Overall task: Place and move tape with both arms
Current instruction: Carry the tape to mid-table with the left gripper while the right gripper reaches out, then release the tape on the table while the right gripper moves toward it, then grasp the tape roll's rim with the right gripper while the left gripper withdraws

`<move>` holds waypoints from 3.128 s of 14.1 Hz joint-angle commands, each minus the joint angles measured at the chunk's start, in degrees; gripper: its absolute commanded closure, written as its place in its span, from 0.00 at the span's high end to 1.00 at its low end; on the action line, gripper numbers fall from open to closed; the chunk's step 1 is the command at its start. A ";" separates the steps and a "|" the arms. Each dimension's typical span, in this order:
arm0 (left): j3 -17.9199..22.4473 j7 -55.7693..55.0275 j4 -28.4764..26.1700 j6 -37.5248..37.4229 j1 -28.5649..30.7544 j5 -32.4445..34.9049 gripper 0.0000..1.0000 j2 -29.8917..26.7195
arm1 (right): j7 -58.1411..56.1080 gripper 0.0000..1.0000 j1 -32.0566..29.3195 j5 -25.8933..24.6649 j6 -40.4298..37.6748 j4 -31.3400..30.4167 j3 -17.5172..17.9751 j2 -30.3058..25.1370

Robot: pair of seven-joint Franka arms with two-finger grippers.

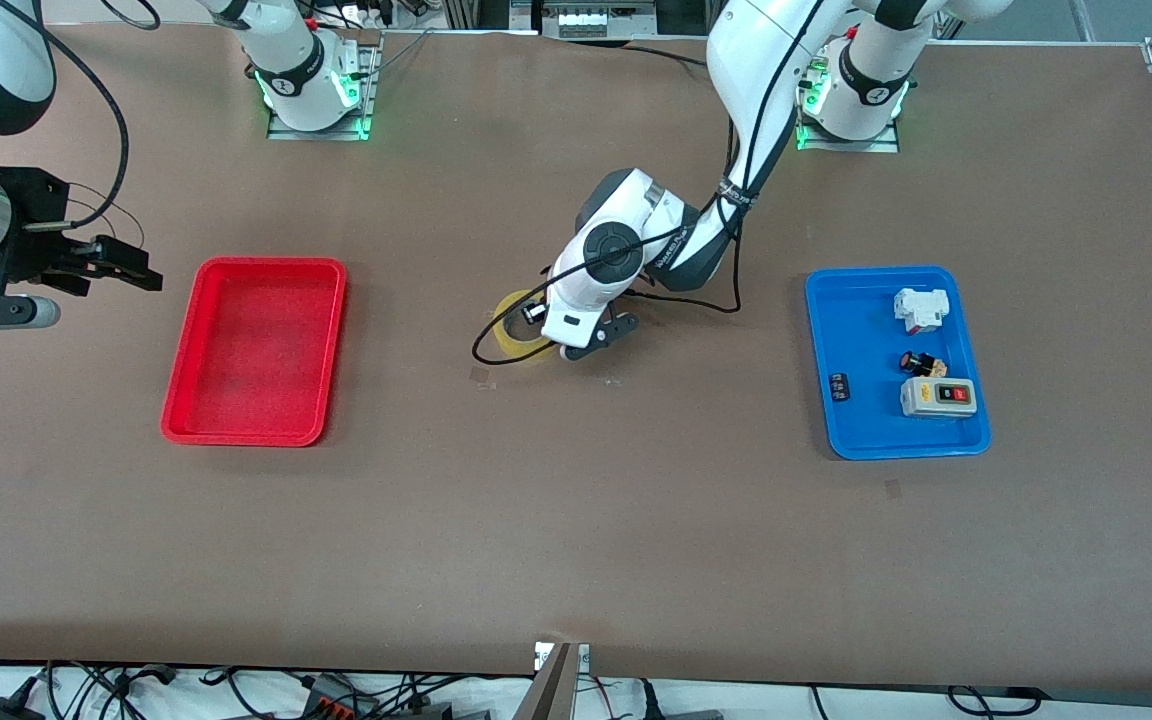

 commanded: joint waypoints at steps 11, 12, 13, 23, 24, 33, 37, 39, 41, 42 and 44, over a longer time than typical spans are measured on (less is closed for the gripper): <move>7.32 15.18 -6.93 -28.95 13.21 8.99 1.00 -25.00 | -0.30 1.00 9.91 3.93 3.04 0.40 0.69 8.99; 7.23 19.30 -9.57 -29.56 15.83 10.12 1.00 -27.81 | -0.30 1.00 11.57 4.82 5.32 0.40 0.69 11.01; 7.14 22.74 -11.86 -30.00 18.03 10.92 1.00 -30.10 | -0.30 1.00 13.33 5.09 7.26 0.40 0.69 12.77; 1.01 55.89 -14.00 -41.08 43.51 19.52 1.00 -40.49 | 31.51 1.00 34.26 5.09 28.27 0.57 0.69 27.28; -0.14 57.04 -12.25 -41.69 44.85 20.75 1.00 -40.58 | 31.60 1.00 35.31 5.18 28.54 0.57 0.69 27.99; 0.46 66.10 -0.72 -43.36 46.27 24.46 1.00 -40.58 | 31.43 0.99 37.69 5.62 28.10 0.39 0.69 31.77; 1.60 66.28 -0.80 -44.51 46.09 24.63 1.00 -41.28 | 31.26 0.48 37.52 5.62 27.85 0.57 0.69 32.30; 2.83 68.20 -1.15 -44.68 45.83 24.72 1.00 -42.08 | 31.17 0.12 37.08 5.88 27.67 0.57 0.61 32.04; 3.01 70.84 -2.56 -45.39 46.01 24.72 1.00 -43.39 | 31.34 0.00 36.82 5.97 27.40 0.57 0.52 31.43; 3.01 70.85 -2.56 -45.48 46.01 24.63 1.00 -43.40 | 31.78 0.00 36.56 5.97 26.62 0.57 0.00 29.68; 3.01 70.24 -2.56 -45.56 45.31 24.72 1.00 -43.57 | 32.31 0.00 32.71 5.88 23.99 0.57 -0.01 25.12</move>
